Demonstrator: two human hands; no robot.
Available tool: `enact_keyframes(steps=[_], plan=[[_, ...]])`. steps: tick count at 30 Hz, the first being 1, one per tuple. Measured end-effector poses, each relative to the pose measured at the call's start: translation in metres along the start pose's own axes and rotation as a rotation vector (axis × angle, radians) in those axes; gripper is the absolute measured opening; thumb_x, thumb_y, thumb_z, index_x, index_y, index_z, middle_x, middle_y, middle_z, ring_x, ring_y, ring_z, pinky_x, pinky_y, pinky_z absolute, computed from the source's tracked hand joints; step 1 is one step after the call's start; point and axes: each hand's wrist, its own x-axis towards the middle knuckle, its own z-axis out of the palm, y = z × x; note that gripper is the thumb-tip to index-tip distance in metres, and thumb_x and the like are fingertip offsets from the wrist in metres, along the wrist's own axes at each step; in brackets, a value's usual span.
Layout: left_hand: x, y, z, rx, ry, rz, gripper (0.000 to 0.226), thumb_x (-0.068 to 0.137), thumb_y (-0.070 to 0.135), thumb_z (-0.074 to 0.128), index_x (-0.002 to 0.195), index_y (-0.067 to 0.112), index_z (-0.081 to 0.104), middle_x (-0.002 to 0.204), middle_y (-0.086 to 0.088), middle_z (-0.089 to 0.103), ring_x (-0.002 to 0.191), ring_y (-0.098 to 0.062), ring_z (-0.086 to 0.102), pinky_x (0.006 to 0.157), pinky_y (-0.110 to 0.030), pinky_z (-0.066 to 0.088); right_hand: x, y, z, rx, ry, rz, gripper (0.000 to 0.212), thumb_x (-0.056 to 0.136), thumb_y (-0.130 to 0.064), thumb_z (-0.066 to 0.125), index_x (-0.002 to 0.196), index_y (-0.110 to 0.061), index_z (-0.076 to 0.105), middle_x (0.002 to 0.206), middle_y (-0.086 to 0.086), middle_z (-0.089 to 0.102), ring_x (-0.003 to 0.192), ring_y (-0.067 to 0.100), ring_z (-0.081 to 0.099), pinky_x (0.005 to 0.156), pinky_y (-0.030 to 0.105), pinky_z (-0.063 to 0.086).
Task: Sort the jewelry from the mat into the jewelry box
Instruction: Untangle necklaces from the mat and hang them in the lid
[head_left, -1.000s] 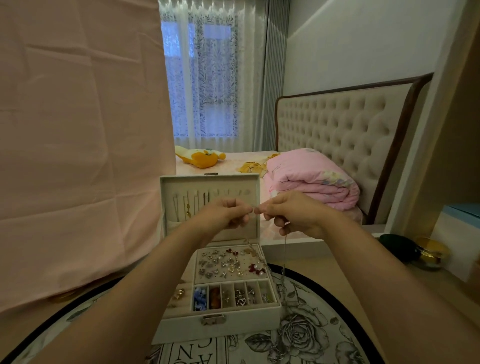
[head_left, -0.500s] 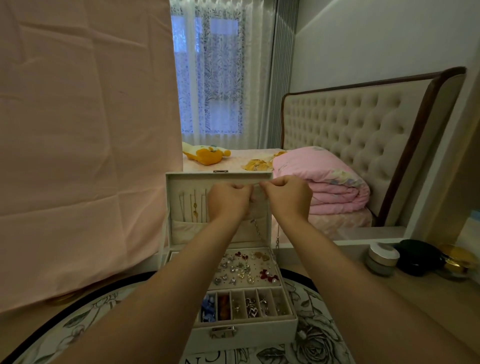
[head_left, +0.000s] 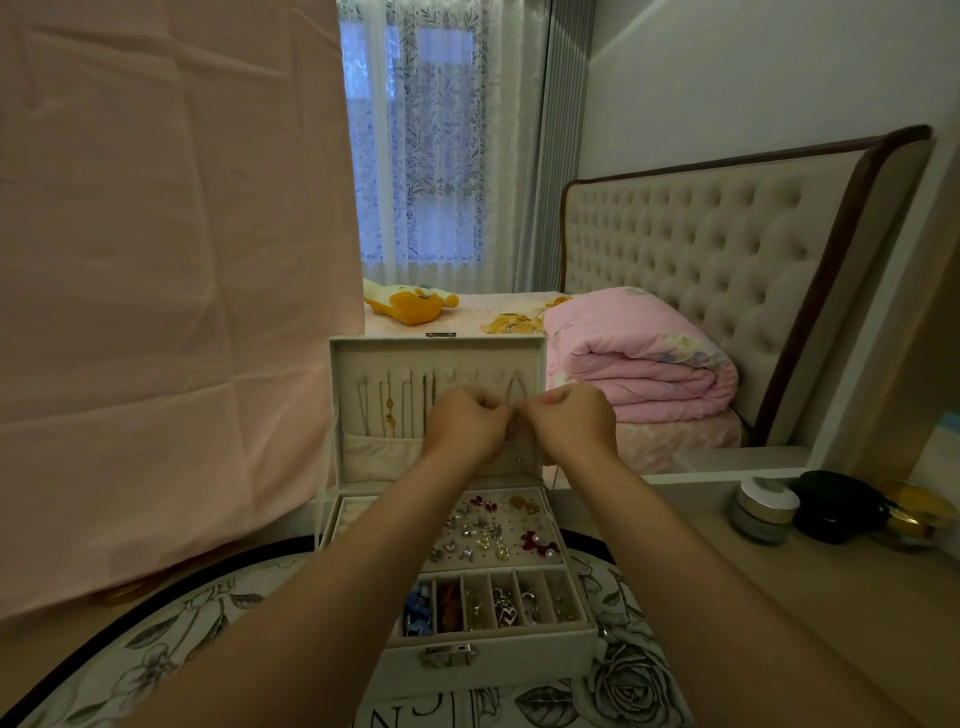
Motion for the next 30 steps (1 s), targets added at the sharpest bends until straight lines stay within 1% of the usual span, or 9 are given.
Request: enact_keyframes(steps=[6,8,11,13,16,20,26,28,30], plan=[[-0.020,-0.010,-0.001,-0.004,-0.199,0.114,0.020,0.093,0.024,0.065,0.112,0.022,0.071,0.105,0.005,0.069,0.094,-0.010,0.061,0.087,-0.030,0.052,-0.021,0.025,-0.017,0.092,-0.243,0.064,0.008,0.087,-0.015,0.069,0.081,-0.020,0.068,0.090,0.008,0.072,0.077,0.021,0.064,0.067,0.033,0.051],[-0.031,-0.013,-0.002,0.070,-0.205,0.166,0.021,0.094,0.025,0.063,0.114,0.023,0.069,0.106,0.008,0.067,0.095,-0.007,0.061,0.083,-0.025,0.050,-0.028,0.034,-0.025,0.047,-0.279,0.045,0.012,0.089,-0.012,0.066,0.095,-0.018,0.073,0.102,0.006,0.074,0.095,0.021,0.068,0.081,0.034,0.055],[-0.047,-0.018,0.000,0.229,-0.172,0.272,0.021,0.095,0.026,0.061,0.115,0.026,0.067,0.102,0.010,0.067,0.090,-0.006,0.062,0.080,-0.027,0.053,-0.036,0.052,-0.040,-0.146,-0.275,-0.007,0.032,0.093,-0.009,0.059,0.123,-0.013,0.069,0.126,0.003,0.068,0.118,0.019,0.061,0.105,0.035,0.047],[-0.057,-0.019,0.003,0.294,-0.224,0.346,0.021,0.094,0.025,0.060,0.114,0.026,0.067,0.102,0.011,0.066,0.087,-0.005,0.062,0.077,-0.026,0.052,-0.045,0.065,-0.051,-0.283,-0.295,-0.026,0.026,0.092,-0.010,0.059,0.113,-0.018,0.072,0.117,0.001,0.070,0.112,0.019,0.064,0.100,0.033,0.050],[-0.069,-0.021,0.011,0.499,-0.320,0.504,0.030,0.092,0.027,0.059,0.121,0.026,0.066,0.116,0.004,0.061,0.108,-0.013,0.055,0.091,-0.034,0.050,-0.061,0.077,-0.057,-0.501,-0.435,0.001,0.011,0.089,-0.026,0.069,0.084,-0.018,0.074,0.092,0.005,0.075,0.090,0.020,0.069,0.083,0.035,0.057],[-0.076,-0.024,0.019,0.647,-0.357,0.581,0.033,0.096,0.033,0.054,0.124,0.023,0.067,0.125,-0.001,0.058,0.120,-0.020,0.046,0.101,-0.038,0.042,-0.072,0.085,-0.051,-0.608,-0.447,-0.028,0.019,0.081,-0.032,0.070,0.083,-0.016,0.079,0.083,0.005,0.075,0.081,0.019,0.070,0.079,0.038,0.060],[-0.077,-0.016,0.018,0.683,-0.381,0.551,0.035,0.097,0.038,0.053,0.126,0.023,0.066,0.127,-0.002,0.057,0.123,-0.020,0.043,0.104,-0.040,0.041,-0.069,0.081,-0.050,-0.598,-0.463,-0.023,0.015,0.081,-0.017,0.064,0.071,-0.007,0.068,0.068,0.008,0.064,0.066,0.020,0.064,0.060,0.032,0.054],[-0.077,-0.014,0.017,0.692,-0.382,0.559,0.037,0.095,0.036,0.054,0.130,0.024,0.061,0.130,-0.001,0.057,0.126,-0.020,0.043,0.105,-0.042,0.040,-0.067,0.073,-0.060,-0.447,-0.459,-0.003,0.019,0.083,-0.013,0.064,0.064,-0.009,0.061,0.060,0.006,0.060,0.053,0.018,0.060,0.051,0.027,0.048],[-0.076,-0.010,0.016,0.557,-0.415,0.560,0.044,0.091,0.026,0.057,0.134,0.027,0.057,0.128,0.001,0.059,0.124,-0.018,0.047,0.101,-0.039,0.044,-0.065,0.062,-0.073,-0.197,-0.455,0.011,0.014,0.088,-0.007,0.063,0.074,-0.007,0.064,0.065,0.013,0.068,0.053,0.021,0.068,0.052,0.030,0.055]])
